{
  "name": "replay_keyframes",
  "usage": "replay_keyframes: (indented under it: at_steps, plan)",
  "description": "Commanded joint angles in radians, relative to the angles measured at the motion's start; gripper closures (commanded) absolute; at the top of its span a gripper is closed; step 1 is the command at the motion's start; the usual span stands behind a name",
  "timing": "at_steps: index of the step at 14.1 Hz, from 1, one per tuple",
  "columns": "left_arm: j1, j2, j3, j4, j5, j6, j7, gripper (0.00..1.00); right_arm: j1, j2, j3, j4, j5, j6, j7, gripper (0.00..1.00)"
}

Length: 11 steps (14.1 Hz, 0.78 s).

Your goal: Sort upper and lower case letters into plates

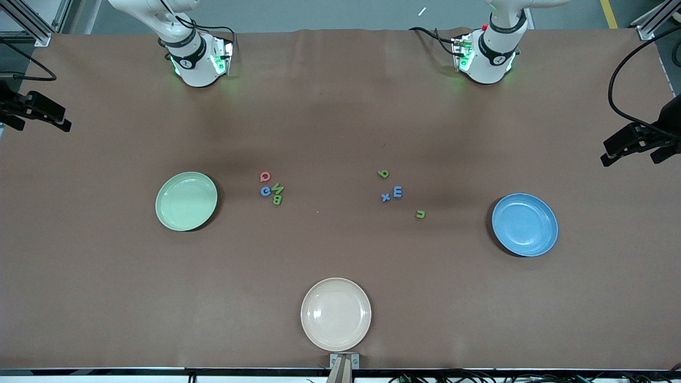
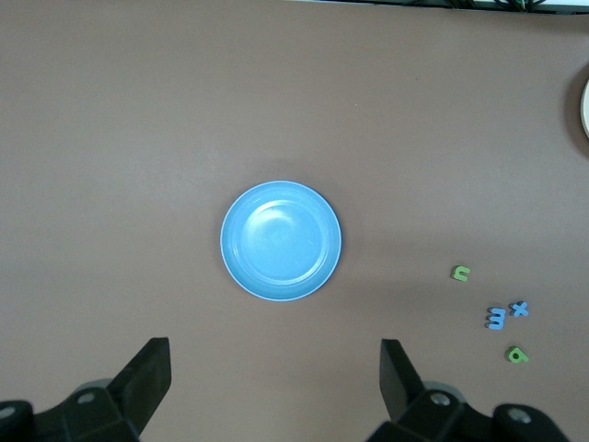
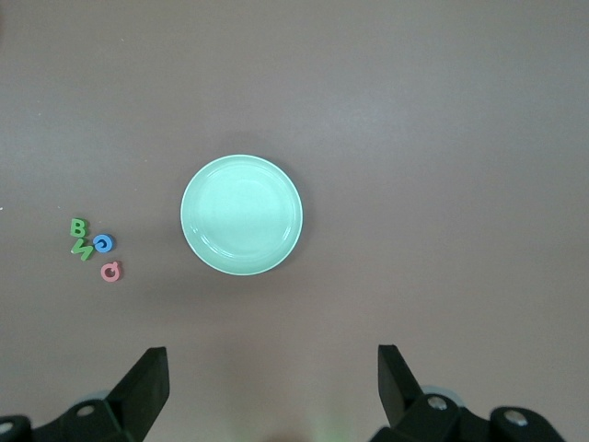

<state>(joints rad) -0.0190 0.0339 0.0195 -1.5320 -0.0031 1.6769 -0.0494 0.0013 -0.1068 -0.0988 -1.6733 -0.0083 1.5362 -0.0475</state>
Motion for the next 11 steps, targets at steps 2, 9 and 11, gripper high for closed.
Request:
replay_keyframes:
  at_steps: [2,9,11]
  plan:
    - [-0.002,-0.005,0.002,0.013,-0.012,-0.023,0.010,0.00,-0.015,-0.030,0.008,-0.036,0.019,0.005,-0.003,0.00]
    - [-0.010,0.027,-0.015,0.003,-0.017,-0.083,-0.009,0.00,-0.009,-0.030,0.011,-0.046,0.024,0.008,-0.020,0.00]
    - [-0.010,0.063,-0.055,-0.011,-0.018,-0.101,-0.020,0.00,-0.015,-0.028,0.008,-0.046,0.034,0.013,-0.073,0.00]
